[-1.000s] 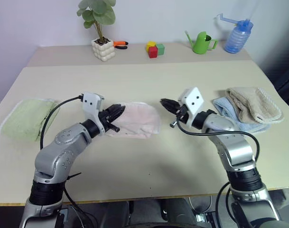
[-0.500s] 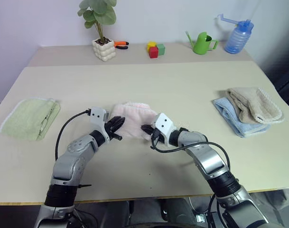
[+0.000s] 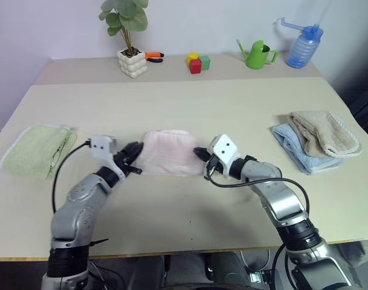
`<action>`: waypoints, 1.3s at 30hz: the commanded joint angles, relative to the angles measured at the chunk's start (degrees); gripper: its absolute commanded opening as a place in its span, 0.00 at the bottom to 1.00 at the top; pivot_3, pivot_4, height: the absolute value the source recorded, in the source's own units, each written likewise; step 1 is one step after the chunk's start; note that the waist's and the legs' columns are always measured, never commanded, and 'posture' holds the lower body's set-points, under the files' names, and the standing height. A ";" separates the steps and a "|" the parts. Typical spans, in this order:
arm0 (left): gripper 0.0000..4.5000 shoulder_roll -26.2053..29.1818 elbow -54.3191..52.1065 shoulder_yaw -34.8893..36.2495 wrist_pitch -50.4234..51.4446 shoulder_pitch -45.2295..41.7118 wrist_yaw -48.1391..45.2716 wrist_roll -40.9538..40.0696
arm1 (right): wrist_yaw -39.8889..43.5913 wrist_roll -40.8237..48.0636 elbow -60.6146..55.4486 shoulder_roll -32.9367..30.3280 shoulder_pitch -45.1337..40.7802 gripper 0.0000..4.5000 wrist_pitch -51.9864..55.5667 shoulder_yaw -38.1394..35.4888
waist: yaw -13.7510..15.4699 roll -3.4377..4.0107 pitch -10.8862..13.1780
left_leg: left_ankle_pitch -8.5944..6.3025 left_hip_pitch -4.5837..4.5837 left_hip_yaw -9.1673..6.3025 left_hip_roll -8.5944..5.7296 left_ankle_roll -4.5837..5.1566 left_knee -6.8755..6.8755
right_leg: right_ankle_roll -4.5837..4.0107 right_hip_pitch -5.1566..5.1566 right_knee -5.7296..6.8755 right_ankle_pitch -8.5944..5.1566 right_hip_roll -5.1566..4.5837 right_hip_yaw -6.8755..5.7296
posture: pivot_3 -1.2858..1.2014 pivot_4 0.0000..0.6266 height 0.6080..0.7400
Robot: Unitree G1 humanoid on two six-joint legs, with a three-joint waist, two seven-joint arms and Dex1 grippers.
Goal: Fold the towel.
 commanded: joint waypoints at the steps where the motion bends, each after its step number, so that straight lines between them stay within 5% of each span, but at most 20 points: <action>1: 0.31 0.97 -1.37 4.05 2.38 -0.08 0.18 -3.91 | 3.90 2.66 -4.49 -2.44 -0.97 0.26 0.29 -1.45 | 0.01 0.00 0.00 | 0.00 0.00 0.00 0.00 0.00 0.00 | 0.00 0.01 0.00 0.00 0.00 0.00 | 0.52 0.24 0.92; 8: 1.00 -0.40 -1.91 4.55 7.75 0.19 1.08 -9.13 | 5.29 2.38 -5.29 -3.35 -1.38 1.00 -0.19 -0.51 | 0.02 -0.01 0.00 | 0.00 0.00 0.01 -0.01 0.00 0.01 | 0.00 0.02 -0.01 0.00 0.00 -0.01 | 0.52 0.24 0.92; 21: 1.00 -5.01 1.28 4.21 27.49 -3.29 10.56 -19.71 | 5.49 2.02 -9.90 -3.23 2.30 1.00 -4.10 0.70 | 0.10 -0.02 0.00 | 0.00 0.04 -0.01 -0.03 0.00 0.02 | 0.01 0.05 0.04 0.00 -0.01 -0.01 | 0.52 0.24 0.92; 24: 0.81 -6.22 0.77 3.29 29.10 -3.48 11.11 -20.71 | 5.27 1.77 -10.61 -2.97 2.42 1.00 -3.98 1.04 | 0.15 -0.02 0.00 | 0.00 0.05 -0.01 -0.03 -0.01 0.02 | 0.01 0.06 0.04 0.00 -0.02 -0.01 | 0.52 0.24 0.92; 31: 0.06 -8.76 -0.56 2.25 28.85 -3.35 11.50 -21.22 | 4.92 1.68 -10.88 -2.79 2.31 1.00 -3.93 0.89 | 0.08 -0.03 0.00 | 0.01 0.04 -0.01 -0.03 -0.01 0.03 | 0.00 0.06 0.04 0.00 -0.01 -0.01 | 0.52 0.24 0.92; 39: 0.01 -11.23 1.91 10.31 13.74 -11.91 18.33 -16.97 | 3.90 2.88 -10.27 -1.53 0.67 1.00 -3.14 -0.23 | 0.21 -0.07 0.02 | 0.02 0.02 -0.02 -0.03 -0.04 0.03 | 0.00 0.04 0.03 0.00 -0.01 -0.01 | 0.52 0.24 0.92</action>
